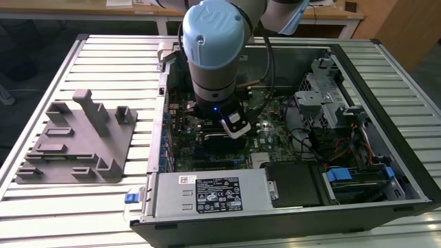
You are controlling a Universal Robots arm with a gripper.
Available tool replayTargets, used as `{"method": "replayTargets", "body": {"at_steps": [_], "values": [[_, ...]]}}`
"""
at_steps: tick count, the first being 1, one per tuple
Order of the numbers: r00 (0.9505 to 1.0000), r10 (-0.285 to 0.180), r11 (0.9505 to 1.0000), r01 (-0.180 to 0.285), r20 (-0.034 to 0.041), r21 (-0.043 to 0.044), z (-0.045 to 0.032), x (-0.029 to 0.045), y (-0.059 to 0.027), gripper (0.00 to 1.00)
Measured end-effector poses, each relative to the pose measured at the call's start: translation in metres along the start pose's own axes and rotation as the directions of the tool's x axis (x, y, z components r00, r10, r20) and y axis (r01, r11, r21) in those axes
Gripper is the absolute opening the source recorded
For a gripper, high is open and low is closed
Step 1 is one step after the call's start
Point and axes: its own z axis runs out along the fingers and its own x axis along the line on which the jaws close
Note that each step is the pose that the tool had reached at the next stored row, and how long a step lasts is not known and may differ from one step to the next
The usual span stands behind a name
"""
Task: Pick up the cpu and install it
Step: 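Install the second cpu locking lever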
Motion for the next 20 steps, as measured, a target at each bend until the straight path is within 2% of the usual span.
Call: {"method": "replayTargets", "body": {"at_steps": [10,20], "values": [[1.0,0.0,1.0,0.0,0.0,-0.0001,0.0032,0.0002,0.0039,0.11],[1.0,0.0,1.0,0.0,0.0,-0.0011,0.0049,0.0004,0.0037,0.11]]}}
